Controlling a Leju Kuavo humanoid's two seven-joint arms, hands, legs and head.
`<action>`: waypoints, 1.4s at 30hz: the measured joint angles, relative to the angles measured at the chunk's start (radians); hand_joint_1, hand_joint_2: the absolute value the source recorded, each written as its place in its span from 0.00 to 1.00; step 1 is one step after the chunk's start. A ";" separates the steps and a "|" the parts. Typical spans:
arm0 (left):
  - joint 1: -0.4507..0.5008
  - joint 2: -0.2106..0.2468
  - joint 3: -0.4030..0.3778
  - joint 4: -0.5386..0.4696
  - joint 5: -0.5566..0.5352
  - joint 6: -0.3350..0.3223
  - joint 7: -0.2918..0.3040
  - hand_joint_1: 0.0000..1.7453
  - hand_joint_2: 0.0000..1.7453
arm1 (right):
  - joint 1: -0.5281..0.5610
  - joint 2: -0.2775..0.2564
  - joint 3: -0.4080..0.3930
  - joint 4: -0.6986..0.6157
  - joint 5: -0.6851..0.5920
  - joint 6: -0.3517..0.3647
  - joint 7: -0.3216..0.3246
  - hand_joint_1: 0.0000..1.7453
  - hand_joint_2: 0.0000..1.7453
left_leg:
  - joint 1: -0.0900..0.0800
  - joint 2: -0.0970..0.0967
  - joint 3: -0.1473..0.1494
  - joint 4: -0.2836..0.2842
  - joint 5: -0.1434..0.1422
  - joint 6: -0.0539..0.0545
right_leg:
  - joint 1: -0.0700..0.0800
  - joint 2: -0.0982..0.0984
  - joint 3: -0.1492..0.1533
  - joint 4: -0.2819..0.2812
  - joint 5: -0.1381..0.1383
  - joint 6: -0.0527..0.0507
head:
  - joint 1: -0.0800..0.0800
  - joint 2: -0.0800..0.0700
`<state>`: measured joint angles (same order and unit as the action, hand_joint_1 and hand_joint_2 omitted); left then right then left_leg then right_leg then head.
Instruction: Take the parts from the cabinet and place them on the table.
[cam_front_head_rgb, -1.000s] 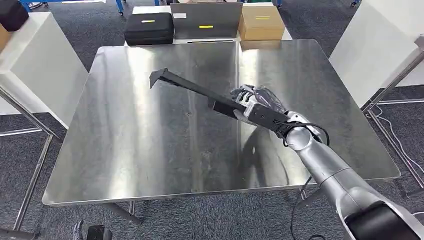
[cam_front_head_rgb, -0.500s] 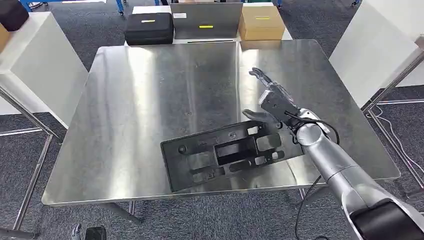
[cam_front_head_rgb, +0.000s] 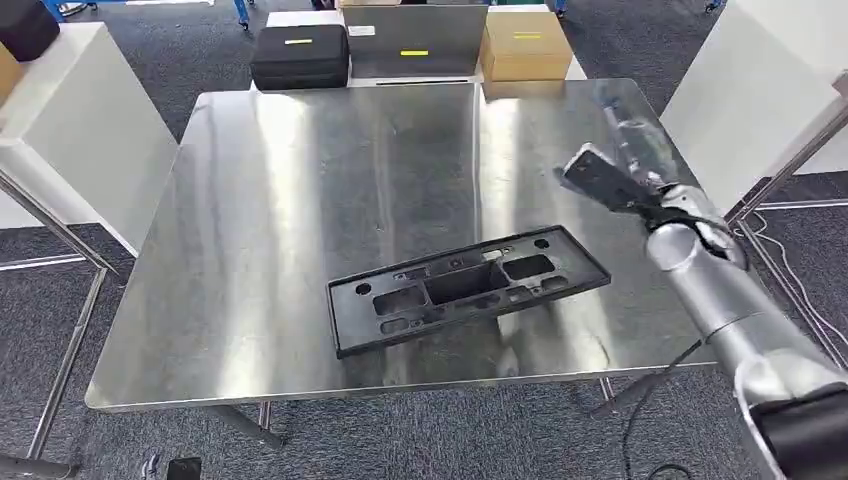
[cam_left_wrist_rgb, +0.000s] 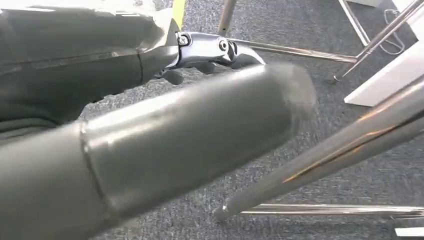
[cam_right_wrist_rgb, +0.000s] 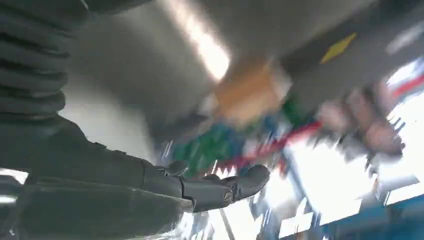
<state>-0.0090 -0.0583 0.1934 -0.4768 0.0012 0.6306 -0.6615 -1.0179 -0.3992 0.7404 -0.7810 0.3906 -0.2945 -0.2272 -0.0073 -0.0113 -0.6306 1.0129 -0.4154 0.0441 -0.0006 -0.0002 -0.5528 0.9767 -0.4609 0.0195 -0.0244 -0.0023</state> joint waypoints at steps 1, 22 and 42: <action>0.000 -0.002 0.000 0.002 0.000 0.000 0.000 0.00 0.00 | -0.016 -0.040 0.000 0.018 0.049 -0.064 0.014 0.00 1.00 | 0.000 -0.004 0.000 0.000 0.000 0.001 | 0.000 -0.003 0.001 0.000 0.000 0.000 | 0.000 0.000; 0.024 -0.052 0.073 0.010 0.056 0.012 0.000 0.00 0.00 | 0.649 -0.466 -0.712 -0.022 0.376 -0.372 0.107 0.00 1.00 | -0.001 -0.014 0.005 0.000 -0.012 0.012 | 0.001 -0.011 0.013 -0.004 -0.010 0.014 | -0.001 0.000; 0.041 -0.089 0.156 -0.001 -0.050 0.008 0.000 0.00 0.00 | 0.937 0.225 -1.770 -0.152 0.790 -0.372 -0.350 0.00 0.00 | 0.000 -0.008 0.020 -0.001 -0.021 0.007 | 0.000 -0.007 0.015 -0.004 -0.019 0.012 | 0.000 0.000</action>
<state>0.0316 -0.1473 0.3490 -0.4780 -0.0485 0.6390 -0.6615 -0.0810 -0.1742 -1.0298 -0.9326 1.1804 -0.6668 -0.5773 -0.0074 -0.0192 -0.6104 1.0119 -0.4366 0.0510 -0.0003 -0.0072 -0.5373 0.9726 -0.4803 0.0315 -0.0244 -0.0023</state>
